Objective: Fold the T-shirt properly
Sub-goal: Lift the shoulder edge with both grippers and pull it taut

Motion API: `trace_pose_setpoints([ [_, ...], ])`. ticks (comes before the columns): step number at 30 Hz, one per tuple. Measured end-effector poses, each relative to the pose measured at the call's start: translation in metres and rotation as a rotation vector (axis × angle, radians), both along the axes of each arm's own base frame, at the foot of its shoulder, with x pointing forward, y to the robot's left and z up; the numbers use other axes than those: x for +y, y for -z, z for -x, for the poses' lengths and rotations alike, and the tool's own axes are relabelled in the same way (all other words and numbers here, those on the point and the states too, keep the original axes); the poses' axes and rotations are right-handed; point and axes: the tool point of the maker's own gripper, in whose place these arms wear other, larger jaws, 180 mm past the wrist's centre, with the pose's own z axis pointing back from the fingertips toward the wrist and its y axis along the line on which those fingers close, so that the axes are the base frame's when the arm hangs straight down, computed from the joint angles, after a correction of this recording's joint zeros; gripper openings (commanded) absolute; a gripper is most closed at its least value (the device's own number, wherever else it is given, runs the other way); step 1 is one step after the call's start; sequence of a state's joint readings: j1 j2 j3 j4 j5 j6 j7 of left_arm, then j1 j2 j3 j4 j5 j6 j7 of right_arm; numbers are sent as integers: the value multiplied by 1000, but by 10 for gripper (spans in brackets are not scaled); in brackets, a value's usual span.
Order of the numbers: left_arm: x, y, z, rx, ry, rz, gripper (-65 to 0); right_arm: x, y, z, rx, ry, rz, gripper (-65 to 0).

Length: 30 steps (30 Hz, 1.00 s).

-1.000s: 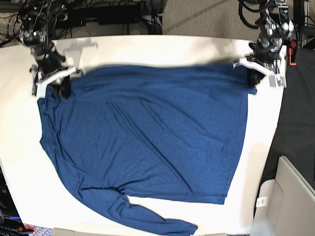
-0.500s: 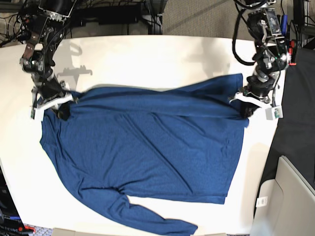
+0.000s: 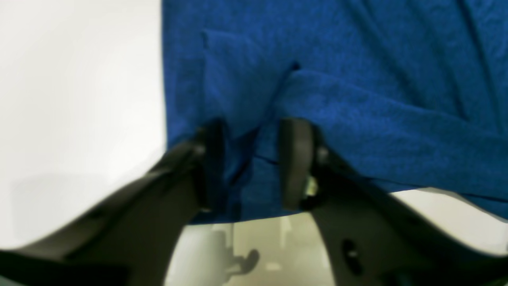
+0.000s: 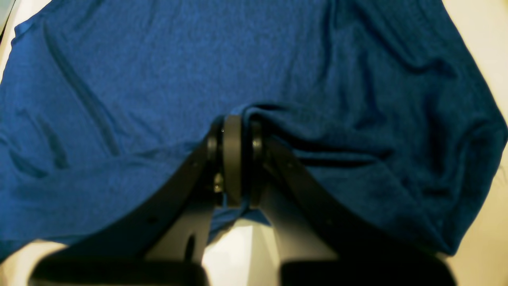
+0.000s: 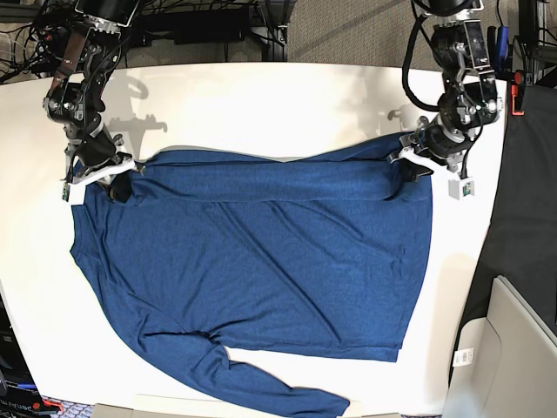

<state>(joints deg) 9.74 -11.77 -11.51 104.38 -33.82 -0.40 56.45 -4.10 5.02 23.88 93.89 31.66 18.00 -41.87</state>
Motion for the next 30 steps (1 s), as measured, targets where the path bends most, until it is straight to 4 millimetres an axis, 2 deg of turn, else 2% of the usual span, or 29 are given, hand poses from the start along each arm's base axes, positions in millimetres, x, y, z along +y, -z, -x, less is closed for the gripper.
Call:
trace_pose_setpoints([
  [2,11,-10,8,-22,-25,-22,-335,0,0,0,-2,0,-3,-646],
  [4,18,-10,18,-8,-43,-32,-330,0,1,1,1,0,-3,-646],
  [7,24,-2,28,21,-60,-37,-329,1,2,4,8,-1,-2,-646],
  [13,24,29,42,110,-81,3,-329,1,-5,2,-13,-4,7,-646],
  [18,14,33,25,90,-93,107,-329,1,-5,2,-13,-4,8,-646],
  [26,3,34,16,67,-107,231,-333,1,-5,7,-8,-8,14,-646],
  [28,2,34,16,66,-107,240,-364,1,-5,8,-6,-8,14,-646],
  [30,-1,35,15,69,-101,240,-424,1,-4,8,-4,-8,14,-646],
])
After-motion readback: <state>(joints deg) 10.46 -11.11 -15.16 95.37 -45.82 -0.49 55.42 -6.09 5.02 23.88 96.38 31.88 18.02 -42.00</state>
